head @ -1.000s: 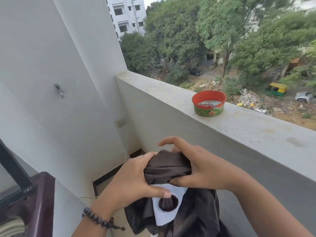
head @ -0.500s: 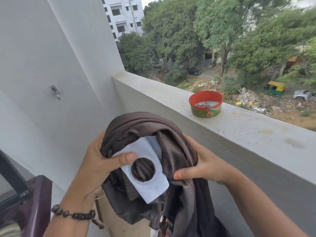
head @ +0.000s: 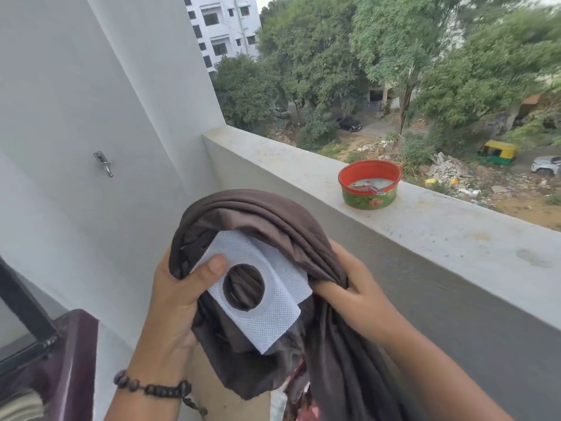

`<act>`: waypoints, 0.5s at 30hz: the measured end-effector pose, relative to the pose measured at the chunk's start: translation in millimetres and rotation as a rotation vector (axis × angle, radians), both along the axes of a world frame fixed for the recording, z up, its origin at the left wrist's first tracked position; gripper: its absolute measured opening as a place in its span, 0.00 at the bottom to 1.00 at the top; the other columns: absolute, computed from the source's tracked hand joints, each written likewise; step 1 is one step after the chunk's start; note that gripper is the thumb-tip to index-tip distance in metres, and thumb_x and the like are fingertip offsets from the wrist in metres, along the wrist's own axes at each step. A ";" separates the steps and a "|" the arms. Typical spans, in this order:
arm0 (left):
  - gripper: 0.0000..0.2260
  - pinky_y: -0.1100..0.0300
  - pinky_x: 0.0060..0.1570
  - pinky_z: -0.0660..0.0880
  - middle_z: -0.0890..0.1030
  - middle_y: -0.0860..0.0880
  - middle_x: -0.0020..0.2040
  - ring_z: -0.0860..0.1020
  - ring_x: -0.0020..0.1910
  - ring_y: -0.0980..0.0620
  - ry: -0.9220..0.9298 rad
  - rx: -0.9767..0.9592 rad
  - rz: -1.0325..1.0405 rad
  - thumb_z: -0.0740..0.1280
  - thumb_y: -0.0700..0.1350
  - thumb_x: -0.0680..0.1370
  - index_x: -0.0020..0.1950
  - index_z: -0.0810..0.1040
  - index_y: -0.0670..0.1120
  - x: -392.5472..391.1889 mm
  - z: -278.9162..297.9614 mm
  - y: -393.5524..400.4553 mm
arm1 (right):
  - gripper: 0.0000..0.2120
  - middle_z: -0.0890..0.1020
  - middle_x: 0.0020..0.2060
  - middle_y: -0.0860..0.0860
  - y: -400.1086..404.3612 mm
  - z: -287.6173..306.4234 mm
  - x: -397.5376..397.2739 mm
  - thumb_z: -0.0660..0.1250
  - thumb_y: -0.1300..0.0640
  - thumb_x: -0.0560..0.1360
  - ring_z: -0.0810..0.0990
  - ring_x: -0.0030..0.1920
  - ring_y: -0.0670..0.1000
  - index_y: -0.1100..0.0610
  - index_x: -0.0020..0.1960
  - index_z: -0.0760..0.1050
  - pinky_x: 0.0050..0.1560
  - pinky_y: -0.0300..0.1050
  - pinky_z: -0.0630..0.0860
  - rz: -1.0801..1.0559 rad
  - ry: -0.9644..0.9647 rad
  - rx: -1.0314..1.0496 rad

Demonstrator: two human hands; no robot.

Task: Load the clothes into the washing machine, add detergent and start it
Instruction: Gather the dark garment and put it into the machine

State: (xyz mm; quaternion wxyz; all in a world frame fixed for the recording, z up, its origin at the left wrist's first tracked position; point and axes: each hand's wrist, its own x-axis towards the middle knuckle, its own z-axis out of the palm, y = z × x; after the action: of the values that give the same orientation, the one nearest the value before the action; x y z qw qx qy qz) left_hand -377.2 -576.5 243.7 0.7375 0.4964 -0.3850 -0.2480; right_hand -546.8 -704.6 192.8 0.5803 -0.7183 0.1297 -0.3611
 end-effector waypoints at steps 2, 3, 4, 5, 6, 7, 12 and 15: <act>0.28 0.59 0.39 0.81 0.86 0.50 0.45 0.85 0.44 0.52 0.060 -0.038 0.034 0.84 0.57 0.49 0.46 0.86 0.52 -3.3 -2.3 -3.5 | 0.23 0.79 0.63 0.47 -3.4 -4.4 -6.3 0.70 0.50 0.72 0.77 0.64 0.49 0.47 0.66 0.73 0.62 0.43 0.74 0.229 -0.087 0.271; 0.27 0.59 0.40 0.81 0.86 0.51 0.46 0.85 0.45 0.52 0.086 -0.054 0.053 0.84 0.58 0.50 0.46 0.86 0.52 -3.6 -3.5 -4.8 | 0.30 0.76 0.66 0.49 -6.6 -8.4 -10.1 0.72 0.45 0.70 0.75 0.67 0.52 0.48 0.70 0.69 0.64 0.46 0.73 0.303 -0.116 0.364; 0.27 0.59 0.41 0.81 0.86 0.51 0.47 0.85 0.46 0.53 0.119 -0.071 0.073 0.84 0.58 0.50 0.47 0.86 0.52 -2.7 -4.9 -6.0 | 0.37 0.74 0.69 0.50 -9.2 -12.6 -13.6 0.74 0.42 0.69 0.74 0.68 0.53 0.49 0.73 0.65 0.64 0.48 0.72 0.362 -0.117 0.399; 0.28 0.59 0.42 0.81 0.86 0.51 0.49 0.85 0.48 0.52 0.165 -0.086 0.094 0.84 0.58 0.51 0.48 0.86 0.52 -1.5 -6.3 -7.3 | 0.42 0.73 0.70 0.49 -10.9 -16.8 -15.5 0.75 0.39 0.66 0.73 0.69 0.53 0.48 0.75 0.62 0.65 0.48 0.72 0.402 -0.096 0.400; 0.30 0.57 0.45 0.81 0.85 0.50 0.52 0.84 0.51 0.50 0.216 -0.102 0.115 0.84 0.58 0.52 0.51 0.86 0.51 -0.8 -7.7 -8.8 | 0.46 0.72 0.71 0.47 -11.0 -19.8 -16.0 0.76 0.38 0.64 0.72 0.70 0.52 0.45 0.76 0.59 0.65 0.49 0.72 0.425 -0.058 0.383; 0.33 0.55 0.47 0.81 0.84 0.48 0.56 0.83 0.55 0.48 0.268 -0.117 0.133 0.83 0.58 0.54 0.56 0.84 0.50 -0.8 -9.4 -11.4 | 0.49 0.71 0.71 0.44 -10.0 -22.2 -15.3 0.78 0.37 0.62 0.71 0.71 0.51 0.43 0.76 0.57 0.67 0.50 0.71 0.429 -0.021 0.362; 0.40 0.43 0.58 0.77 0.79 0.44 0.65 0.79 0.63 0.43 0.363 -0.157 0.165 0.80 0.57 0.62 0.70 0.74 0.46 -23.3 -21.8 -27.5 | 0.54 0.77 0.66 0.45 5.1 -23.0 -2.8 0.84 0.44 0.54 0.76 0.66 0.50 0.47 0.73 0.60 0.62 0.48 0.76 0.353 -0.031 0.435; 0.39 0.54 0.51 0.80 0.79 0.45 0.65 0.80 0.62 0.45 0.346 -0.110 0.208 0.80 0.55 0.65 0.72 0.70 0.46 -42.1 -34.3 -28.9 | 0.42 0.84 0.56 0.47 7.6 -28.2 4.3 0.82 0.60 0.58 0.83 0.57 0.49 0.52 0.68 0.70 0.53 0.45 0.80 0.063 -0.101 0.536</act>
State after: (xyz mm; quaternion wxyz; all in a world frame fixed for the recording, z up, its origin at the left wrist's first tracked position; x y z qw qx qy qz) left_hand -419.3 -605.4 209.5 0.8404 0.4422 -0.2121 -0.2307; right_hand -542.6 -697.1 164.6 0.7663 -0.5240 0.1690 -0.3311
